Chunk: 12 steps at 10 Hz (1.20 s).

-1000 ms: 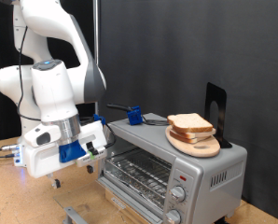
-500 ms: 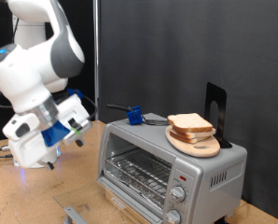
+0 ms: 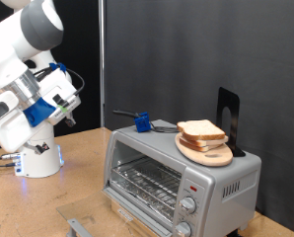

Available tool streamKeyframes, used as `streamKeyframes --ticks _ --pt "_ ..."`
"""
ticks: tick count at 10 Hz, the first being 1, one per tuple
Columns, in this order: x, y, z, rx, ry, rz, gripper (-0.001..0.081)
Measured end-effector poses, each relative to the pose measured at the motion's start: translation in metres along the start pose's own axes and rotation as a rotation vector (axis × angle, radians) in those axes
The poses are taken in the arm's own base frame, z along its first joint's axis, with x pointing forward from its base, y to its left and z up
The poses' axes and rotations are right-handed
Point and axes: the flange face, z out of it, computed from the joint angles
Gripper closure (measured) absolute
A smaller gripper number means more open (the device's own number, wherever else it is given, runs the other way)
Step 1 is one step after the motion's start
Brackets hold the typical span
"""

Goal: Make a piece of toast with the oven

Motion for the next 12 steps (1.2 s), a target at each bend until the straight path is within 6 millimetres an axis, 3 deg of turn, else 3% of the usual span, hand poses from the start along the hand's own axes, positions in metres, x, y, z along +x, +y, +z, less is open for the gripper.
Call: streamKeyframes --ticks 1,4,6,8,9,12 --pt "-0.005 -0.004 0.003 0.002 -0.034 -0.022 -0.0003" --pt "-0.034 -0.041 0.0 0.07 -0.08 -0.247 -0.0003" --pt "-0.054 -0.065 -0.008 0.084 0.029 -0.407 -0.0003" --pt "-0.079 -0.088 -0.009 -0.019 0.164 -0.58 -0.0003" --pt "-0.09 -0.09 -0.009 -0.063 0.218 -0.648 -0.0003" --pt "-0.1 -0.095 -0.002 0.027 0.128 -0.582 -0.0003"
